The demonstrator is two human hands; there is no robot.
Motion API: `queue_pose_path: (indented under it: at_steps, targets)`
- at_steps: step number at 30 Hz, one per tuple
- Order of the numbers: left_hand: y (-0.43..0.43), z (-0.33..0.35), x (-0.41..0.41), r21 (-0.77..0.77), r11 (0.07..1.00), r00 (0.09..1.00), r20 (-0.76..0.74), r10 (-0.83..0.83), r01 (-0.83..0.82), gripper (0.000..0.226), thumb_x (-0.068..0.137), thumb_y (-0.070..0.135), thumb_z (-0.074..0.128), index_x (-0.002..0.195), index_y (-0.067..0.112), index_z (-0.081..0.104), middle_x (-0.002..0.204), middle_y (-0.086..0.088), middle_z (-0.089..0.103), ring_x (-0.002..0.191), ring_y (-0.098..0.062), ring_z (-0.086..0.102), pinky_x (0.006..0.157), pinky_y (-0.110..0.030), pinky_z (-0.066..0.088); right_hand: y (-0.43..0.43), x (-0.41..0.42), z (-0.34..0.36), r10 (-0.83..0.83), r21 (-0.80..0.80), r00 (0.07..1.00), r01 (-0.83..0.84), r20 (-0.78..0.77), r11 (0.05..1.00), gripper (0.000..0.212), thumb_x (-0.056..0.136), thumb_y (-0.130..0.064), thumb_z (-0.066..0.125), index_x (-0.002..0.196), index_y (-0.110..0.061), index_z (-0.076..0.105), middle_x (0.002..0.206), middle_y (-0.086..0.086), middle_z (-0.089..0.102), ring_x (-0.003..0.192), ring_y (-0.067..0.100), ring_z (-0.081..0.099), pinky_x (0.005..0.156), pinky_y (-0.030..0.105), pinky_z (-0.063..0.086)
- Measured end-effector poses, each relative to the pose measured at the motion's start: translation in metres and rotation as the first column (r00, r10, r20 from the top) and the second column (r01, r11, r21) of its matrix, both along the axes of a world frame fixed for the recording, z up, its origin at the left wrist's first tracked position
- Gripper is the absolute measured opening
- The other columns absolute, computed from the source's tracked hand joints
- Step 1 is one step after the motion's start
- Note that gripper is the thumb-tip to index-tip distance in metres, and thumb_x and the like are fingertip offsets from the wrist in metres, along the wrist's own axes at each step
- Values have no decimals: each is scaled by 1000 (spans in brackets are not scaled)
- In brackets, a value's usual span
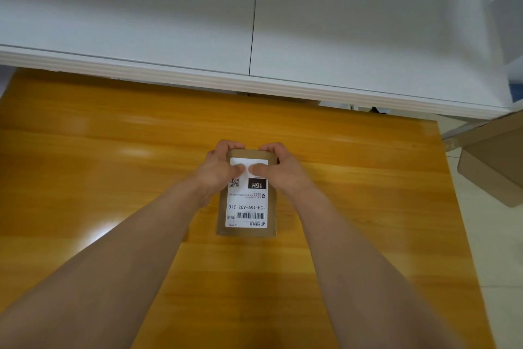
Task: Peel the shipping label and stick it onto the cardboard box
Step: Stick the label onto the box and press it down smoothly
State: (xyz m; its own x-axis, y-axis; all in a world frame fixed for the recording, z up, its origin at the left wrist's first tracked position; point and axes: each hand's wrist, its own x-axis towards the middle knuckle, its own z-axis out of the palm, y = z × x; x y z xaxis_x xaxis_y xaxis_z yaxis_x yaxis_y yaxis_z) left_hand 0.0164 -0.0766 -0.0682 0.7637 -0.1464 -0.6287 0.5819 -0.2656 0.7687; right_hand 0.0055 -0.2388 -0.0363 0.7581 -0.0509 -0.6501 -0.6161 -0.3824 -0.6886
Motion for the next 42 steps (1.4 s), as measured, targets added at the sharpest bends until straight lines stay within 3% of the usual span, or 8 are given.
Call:
queue_pose_path:
  at_steps: [4, 9, 11, 15, 18, 22, 28, 42]
  targets:
    - [-4, -1, 1, 33, 999, 999, 45, 30, -31, 26, 100, 14, 52, 116, 35, 50, 131, -14, 53, 100, -31, 65, 66, -32, 52, 3, 3, -5, -75, 18, 997, 75, -4, 997, 43, 80, -15, 80, 116, -25, 59, 103, 0, 67, 91, 25, 72, 80, 41, 62]
    - [-3, 1, 2, 37, 999, 1000, 11, 0, 0, 22, 96, 27, 55, 102, 48, 50, 133, -14, 51, 107, -34, 63, 81, -41, 55, 3, 3, -7, -146, 83, 989, 146, -14, 986, 42, 80, -11, 80, 115, -23, 61, 107, 5, 71, 82, 22, 71, 72, 37, 61]
    - [1, 3, 2, 6, 999, 998, -33, -53, 53, 41, 78, 35, 71, 110, 48, 48, 133, -7, 49, 111, -30, 60, 85, -41, 54, 2, 2, -9, -129, 90, 992, 129, -2, 988, 42, 81, -14, 80, 117, -24, 60, 109, 4, 70, 82, 20, 69, 68, 33, 59]
    - [11, 3, 2, 5, 984, 980, -91, -178, 179, 93, 48, 21, 88, 123, 49, 40, 132, 0, 44, 117, -28, 55, 91, -44, 55, -2, -4, -4, -51, 127, 998, 46, 37, 991, 45, 90, -32, 73, 131, -25, 55, 125, 2, 64, 98, 16, 64, 72, 25, 52]
    - [8, 5, -1, 99, 969, 973, -56, -222, 227, 107, 38, 26, 92, 123, 54, 34, 130, 1, 41, 117, -30, 53, 93, -50, 55, -11, -10, 4, 40, 179, 999, -42, 14, 983, 65, 87, -29, 76, 144, -31, 45, 113, -14, 57, 92, 0, 57, 68, 16, 47]
    - [3, 4, -4, 187, 964, 981, -11, -193, 191, 94, 34, 36, 86, 112, 54, 37, 123, 3, 42, 117, -31, 48, 93, -52, 53, -16, -15, 5, 113, 213, 993, -107, -16, 971, 91, 79, -2, 81, 151, -34, 35, 111, -15, 57, 94, 7, 60, 71, 21, 51]
    - [0, 1, -5, 219, 960, 984, 3, -178, 173, 84, 44, 36, 83, 114, 49, 37, 121, 2, 41, 117, -31, 46, 98, -51, 49, -12, -15, 7, 79, 140, 997, -81, 18, 987, 77, 82, 0, 75, 144, -33, 44, 129, 0, 59, 109, 22, 62, 86, 32, 57]
    - [-12, -3, -5, 259, 966, 998, 63, -20, 3, 45, 66, 48, 68, 103, 47, 42, 117, -1, 45, 112, -35, 52, 95, -53, 50, 0, -6, -3, -18, 4, 1000, 18, 24, 1000, 35, 100, -15, 55, 131, -31, 53, 115, 4, 64, 76, 14, 65, 56, 23, 51]
